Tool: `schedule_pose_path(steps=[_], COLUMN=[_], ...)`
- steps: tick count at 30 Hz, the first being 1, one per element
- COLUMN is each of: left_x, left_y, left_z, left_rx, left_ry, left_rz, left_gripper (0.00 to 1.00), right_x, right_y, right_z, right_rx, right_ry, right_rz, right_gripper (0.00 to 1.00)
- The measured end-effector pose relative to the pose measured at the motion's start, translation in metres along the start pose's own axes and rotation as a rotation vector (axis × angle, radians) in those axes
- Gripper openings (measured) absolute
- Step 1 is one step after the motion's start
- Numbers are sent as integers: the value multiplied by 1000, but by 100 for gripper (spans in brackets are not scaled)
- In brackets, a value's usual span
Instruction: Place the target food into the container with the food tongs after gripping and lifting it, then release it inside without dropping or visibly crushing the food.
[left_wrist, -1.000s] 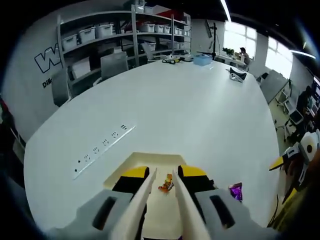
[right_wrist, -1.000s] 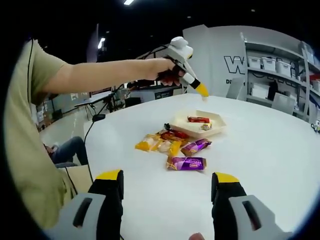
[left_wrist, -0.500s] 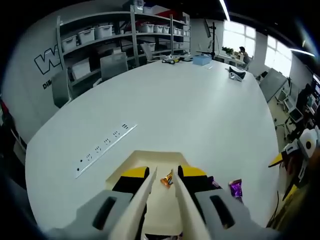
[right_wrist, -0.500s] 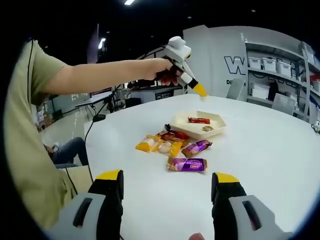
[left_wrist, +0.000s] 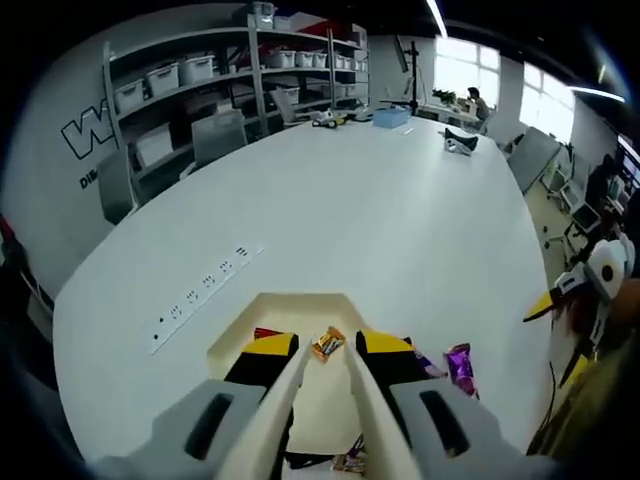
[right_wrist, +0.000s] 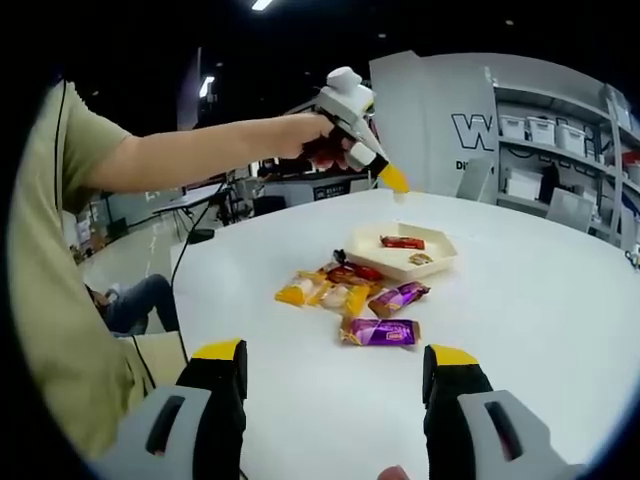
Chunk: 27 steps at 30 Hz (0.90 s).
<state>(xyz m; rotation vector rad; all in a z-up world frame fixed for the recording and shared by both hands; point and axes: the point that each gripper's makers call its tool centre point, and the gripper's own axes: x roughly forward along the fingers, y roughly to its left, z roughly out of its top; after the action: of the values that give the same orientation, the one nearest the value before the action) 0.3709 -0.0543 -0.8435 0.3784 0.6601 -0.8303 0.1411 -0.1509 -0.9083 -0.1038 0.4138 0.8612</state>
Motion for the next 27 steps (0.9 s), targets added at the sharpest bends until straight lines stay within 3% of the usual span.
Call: schedule_pose_path(steps=[19, 27], left_x=[-26, -29], left_y=[-33, -58], left_z=[-21, -33], left_rx=[47, 47], left_ry=[-9, -10], left_rz=[-34, -49], left_gripper=[21, 22], right_x=[3, 3], right_y=[8, 9], right_z=[5, 4], right_rx=[-14, -16], right_ry=[-4, -1], right_rz=[15, 15], right_gripper=[70, 70])
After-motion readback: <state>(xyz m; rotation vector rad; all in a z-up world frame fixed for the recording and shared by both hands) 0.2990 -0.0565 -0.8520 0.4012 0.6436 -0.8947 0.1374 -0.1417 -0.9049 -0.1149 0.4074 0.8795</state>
